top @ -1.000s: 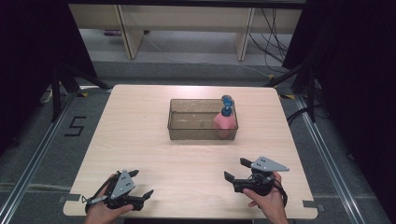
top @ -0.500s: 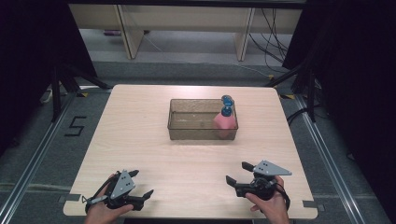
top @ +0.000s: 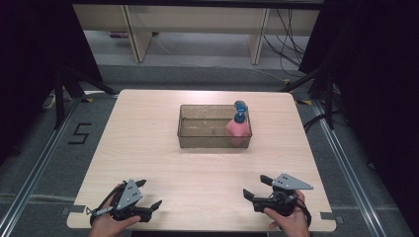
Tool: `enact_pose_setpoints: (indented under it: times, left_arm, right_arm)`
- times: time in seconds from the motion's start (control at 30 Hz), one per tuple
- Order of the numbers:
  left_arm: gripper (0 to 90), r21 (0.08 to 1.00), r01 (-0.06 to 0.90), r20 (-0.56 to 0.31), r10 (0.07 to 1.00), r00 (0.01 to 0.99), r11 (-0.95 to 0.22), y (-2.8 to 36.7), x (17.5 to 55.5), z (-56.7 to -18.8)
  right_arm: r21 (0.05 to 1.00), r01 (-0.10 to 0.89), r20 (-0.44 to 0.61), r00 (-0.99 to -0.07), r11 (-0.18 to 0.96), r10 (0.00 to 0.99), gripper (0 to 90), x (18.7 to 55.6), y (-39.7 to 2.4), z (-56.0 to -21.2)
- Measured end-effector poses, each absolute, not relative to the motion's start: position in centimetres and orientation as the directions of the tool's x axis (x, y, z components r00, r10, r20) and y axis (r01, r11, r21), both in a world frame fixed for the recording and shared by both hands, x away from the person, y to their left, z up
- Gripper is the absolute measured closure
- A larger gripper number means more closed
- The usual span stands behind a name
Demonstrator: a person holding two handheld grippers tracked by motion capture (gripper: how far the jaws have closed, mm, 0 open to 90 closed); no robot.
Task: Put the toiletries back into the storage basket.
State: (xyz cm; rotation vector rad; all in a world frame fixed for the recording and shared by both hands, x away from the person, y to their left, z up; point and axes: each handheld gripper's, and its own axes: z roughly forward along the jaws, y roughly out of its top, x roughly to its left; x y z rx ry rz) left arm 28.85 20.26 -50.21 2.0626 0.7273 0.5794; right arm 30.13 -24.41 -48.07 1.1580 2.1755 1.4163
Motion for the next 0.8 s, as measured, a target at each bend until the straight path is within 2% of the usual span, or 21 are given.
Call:
enact_pose_setpoints:
  times: [0.13, 0.27, 0.33, 0.37, 0.43, 0.5, 0.63, 0.7, 0.8]
  left_arm:
    - [15.0, 0.821, 0.284, 0.149, 0.665, 0.732, -0.496, 20.3, 28.9, -50.2]
    - [15.0, 0.82, 0.284, 0.149, 0.665, 0.731, -0.496, 20.4, 28.9, -50.2]
    - [15.0, 0.82, 0.283, 0.15, 0.665, 0.731, -0.497, 20.4, 28.9, -50.2]
    - [15.0, 0.82, 0.286, 0.149, 0.667, 0.73, -0.496, 20.4, 28.9, -50.2]
    - [15.0, 0.822, 0.283, 0.15, 0.667, 0.73, -0.495, 20.4, 28.9, -50.2]
    - [14.9, 0.822, 0.284, 0.15, 0.668, 0.729, -0.494, 20.4, 28.9, -50.2]
    - [15.0, 0.822, 0.28, 0.153, 0.665, 0.731, -0.496, 20.4, 28.9, -50.2]
    - [15.0, 0.819, 0.281, 0.155, 0.664, 0.731, -0.5, 20.4, 28.9, -50.2]
    - [14.9, 0.821, 0.282, 0.153, 0.666, 0.73, -0.497, 20.4, 28.9, -50.2]
  right_arm:
    - [0.858, 0.486, 0.199, -0.613, 0.167, 0.764, 15.7, 29.8, -24.5, -48.2]
    - [0.868, 0.459, 0.16, -0.62, 0.191, 0.768, 15.7, 29.7, -24.8, -48.1]
    - [0.849, 0.501, 0.203, -0.606, 0.17, 0.769, 15.7, 29.4, -24.7, -48.1]
    - [0.863, 0.47, 0.174, -0.62, 0.184, 0.765, 15.7, 29.6, -24.7, -48.2]
    - [0.853, 0.498, 0.208, -0.6, 0.157, 0.772, 15.7, 29.3, -24.6, -48.2]
    - [0.862, 0.471, 0.168, -0.616, 0.188, 0.77, 15.7, 29.3, -24.9, -48.1]
    - [0.856, 0.49, 0.197, -0.606, 0.167, 0.771, 15.7, 28.9, -24.9, -48.2]
    - [0.868, 0.463, 0.163, -0.612, 0.183, 0.774, 15.6, 28.9, -25.0, -48.3]
    - [0.858, 0.48, 0.182, -0.62, 0.185, 0.763, 15.7, 28.7, -24.9, -48.3]
